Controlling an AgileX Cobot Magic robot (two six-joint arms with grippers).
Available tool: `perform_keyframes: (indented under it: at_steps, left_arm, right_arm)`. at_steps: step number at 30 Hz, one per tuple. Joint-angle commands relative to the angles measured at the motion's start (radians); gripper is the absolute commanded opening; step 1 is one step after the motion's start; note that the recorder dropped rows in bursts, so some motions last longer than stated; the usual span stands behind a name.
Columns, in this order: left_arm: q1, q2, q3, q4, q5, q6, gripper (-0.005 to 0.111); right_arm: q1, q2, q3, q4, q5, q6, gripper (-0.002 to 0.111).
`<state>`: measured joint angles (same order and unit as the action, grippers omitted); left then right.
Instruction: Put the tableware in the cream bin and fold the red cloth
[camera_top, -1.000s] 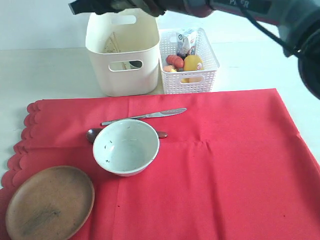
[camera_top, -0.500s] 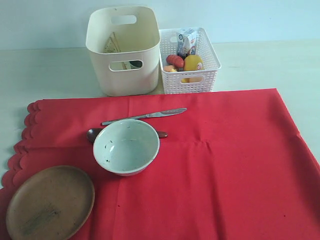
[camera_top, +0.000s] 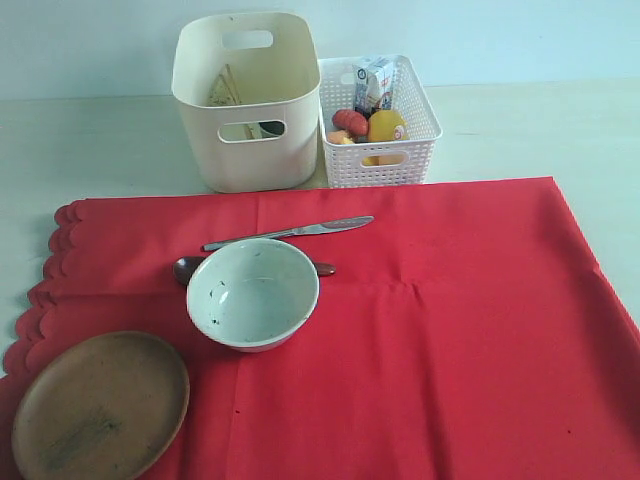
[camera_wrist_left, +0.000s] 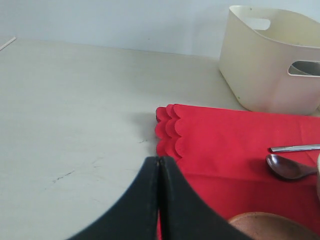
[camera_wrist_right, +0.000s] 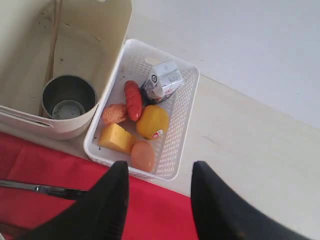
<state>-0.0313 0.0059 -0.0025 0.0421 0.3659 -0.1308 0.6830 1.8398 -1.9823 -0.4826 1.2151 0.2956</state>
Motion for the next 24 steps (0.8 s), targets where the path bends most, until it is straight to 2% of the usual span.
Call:
perform_keyframes:
  at_steps: [1,13,17,24]
  left_arm:
    - [0.002,-0.006,0.002,0.0,-0.011,-0.001,0.0]
    - [0.002,-0.006,0.002,0.0,-0.011,-0.001,0.0]
    - [0.002,-0.006,0.002,0.0,-0.011,0.001,0.0]
    - [0.002,-0.006,0.002,0.0,-0.011,-0.001,0.0]
  right_arm:
    - [0.002,-0.088,0.047,0.004,0.006,-0.023,0.035]
    - [0.002,-0.401,0.298,0.005,-0.07,-0.036,0.023]
    - [0.002,-0.604,0.421,0.037,-0.137,-0.079,0.001]
    - [0.002,-0.99,0.682,0.058,-0.272,-0.086,0.0]
